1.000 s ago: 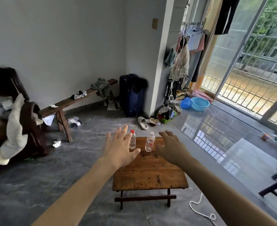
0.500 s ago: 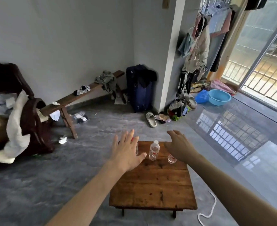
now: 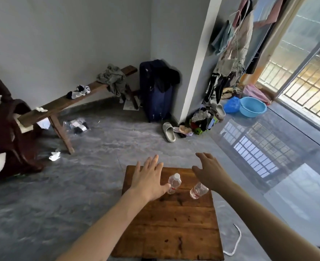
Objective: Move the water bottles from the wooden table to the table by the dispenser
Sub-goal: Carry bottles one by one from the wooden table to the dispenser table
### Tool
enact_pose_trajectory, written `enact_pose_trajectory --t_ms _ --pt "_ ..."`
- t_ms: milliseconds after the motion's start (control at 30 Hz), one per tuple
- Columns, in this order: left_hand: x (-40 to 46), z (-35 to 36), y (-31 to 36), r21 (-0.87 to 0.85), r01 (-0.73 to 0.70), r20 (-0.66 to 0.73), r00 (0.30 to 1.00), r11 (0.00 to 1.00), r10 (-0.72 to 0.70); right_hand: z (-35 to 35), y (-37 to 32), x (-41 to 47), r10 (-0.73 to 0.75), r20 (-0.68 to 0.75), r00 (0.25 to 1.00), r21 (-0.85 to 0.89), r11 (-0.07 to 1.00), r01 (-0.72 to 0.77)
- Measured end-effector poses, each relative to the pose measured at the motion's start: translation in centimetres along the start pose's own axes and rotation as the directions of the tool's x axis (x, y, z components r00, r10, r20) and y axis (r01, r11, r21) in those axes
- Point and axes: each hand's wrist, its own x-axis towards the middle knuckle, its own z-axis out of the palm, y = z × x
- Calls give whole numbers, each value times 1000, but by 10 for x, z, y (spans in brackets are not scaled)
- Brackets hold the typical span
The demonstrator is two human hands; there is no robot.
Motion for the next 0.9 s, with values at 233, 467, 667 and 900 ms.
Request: enact_pose_trajectory --t_ms 233,467,667,900 --pt "69 14 -1 -18 -99 62 993 995 100 22 15 43 46 18 999 18 999 -46" --pt "119 73 -3 -62 -112 111 987 992 118 69 37 77 64 84 994 11 998 -65" --pt "154 139 2 -101 -47 173 983 994 64 136 60 83 94 229 969 22 995 -102" --pt "191 207 -2 -266 13 96 995 964 13 220 94 100 210 323 923 164 948 -273"
